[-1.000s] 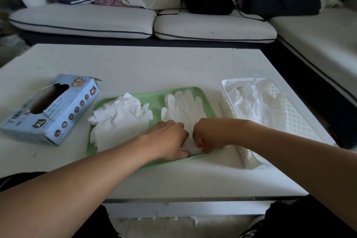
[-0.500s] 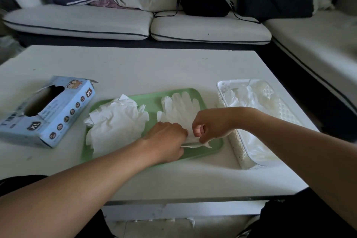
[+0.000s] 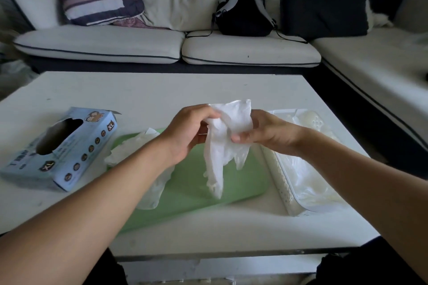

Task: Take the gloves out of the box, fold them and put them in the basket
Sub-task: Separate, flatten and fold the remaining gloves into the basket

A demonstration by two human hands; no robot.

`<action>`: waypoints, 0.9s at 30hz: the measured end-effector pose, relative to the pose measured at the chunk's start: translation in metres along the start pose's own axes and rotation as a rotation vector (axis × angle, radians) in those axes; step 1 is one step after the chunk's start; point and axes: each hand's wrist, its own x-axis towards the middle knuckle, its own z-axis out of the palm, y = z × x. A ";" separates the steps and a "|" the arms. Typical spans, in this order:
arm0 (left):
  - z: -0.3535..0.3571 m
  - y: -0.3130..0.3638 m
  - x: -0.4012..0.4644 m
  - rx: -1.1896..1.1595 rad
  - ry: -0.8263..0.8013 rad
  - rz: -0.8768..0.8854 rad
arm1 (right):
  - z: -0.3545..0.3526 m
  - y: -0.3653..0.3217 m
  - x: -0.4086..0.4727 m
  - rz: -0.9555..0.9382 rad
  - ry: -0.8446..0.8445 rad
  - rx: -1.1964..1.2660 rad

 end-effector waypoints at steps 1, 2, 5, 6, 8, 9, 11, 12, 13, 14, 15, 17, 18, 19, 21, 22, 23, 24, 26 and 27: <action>0.000 0.003 0.001 0.000 -0.003 0.008 | 0.002 -0.001 0.001 -0.008 0.083 0.053; 0.001 0.006 0.001 0.002 0.001 0.021 | 0.003 -0.002 0.002 -0.022 0.152 0.110; 0.003 0.012 0.003 -0.027 0.049 0.040 | 0.002 -0.014 -0.001 -0.052 0.315 0.253; 0.005 0.015 0.003 -0.039 0.063 0.049 | 0.001 -0.019 -0.003 -0.066 0.350 0.283; 0.010 0.023 0.002 -0.073 0.068 0.075 | -0.001 -0.030 -0.008 -0.102 0.378 0.302; 0.014 0.028 0.001 -0.094 0.056 0.098 | -0.003 -0.037 -0.013 -0.116 0.388 0.302; 0.020 0.038 0.000 -0.125 0.023 0.134 | -0.009 -0.053 -0.024 -0.140 0.405 0.292; 0.025 0.043 -0.001 -0.134 -0.009 0.138 | -0.014 -0.061 -0.032 -0.146 0.417 0.277; 0.031 0.047 -0.003 -0.131 -0.043 0.142 | -0.018 -0.068 -0.040 -0.148 0.424 0.261; 0.038 0.051 -0.005 -0.119 -0.072 0.150 | -0.023 -0.074 -0.047 -0.144 0.431 0.242; 0.047 0.053 -0.006 -0.107 -0.091 0.150 | -0.029 -0.077 -0.058 -0.137 0.450 0.225; 0.064 0.058 -0.007 -0.107 -0.100 0.144 | -0.038 -0.082 -0.073 -0.113 0.496 0.194; 0.075 0.061 -0.008 -0.113 -0.118 0.134 | -0.042 -0.085 -0.085 -0.099 0.519 0.170; 0.084 0.064 -0.008 -0.108 -0.136 0.125 | -0.046 -0.087 -0.093 -0.091 0.531 0.136; 0.103 0.068 -0.005 -0.082 -0.190 0.092 | -0.055 -0.090 -0.112 -0.048 0.546 0.069; 0.110 0.070 -0.002 -0.062 -0.211 0.069 | -0.061 -0.090 -0.118 -0.021 0.558 0.046; 0.116 0.070 0.002 -0.044 -0.222 0.045 | -0.066 -0.088 -0.122 0.010 0.573 0.021; 0.121 0.069 0.008 -0.022 -0.230 0.021 | -0.072 -0.083 -0.126 0.041 0.591 -0.003; 0.130 0.066 0.022 0.030 -0.225 -0.026 | -0.084 -0.071 -0.126 0.087 0.631 -0.020; 0.132 0.063 0.030 0.049 -0.209 -0.048 | -0.088 -0.065 -0.123 0.092 0.660 -0.026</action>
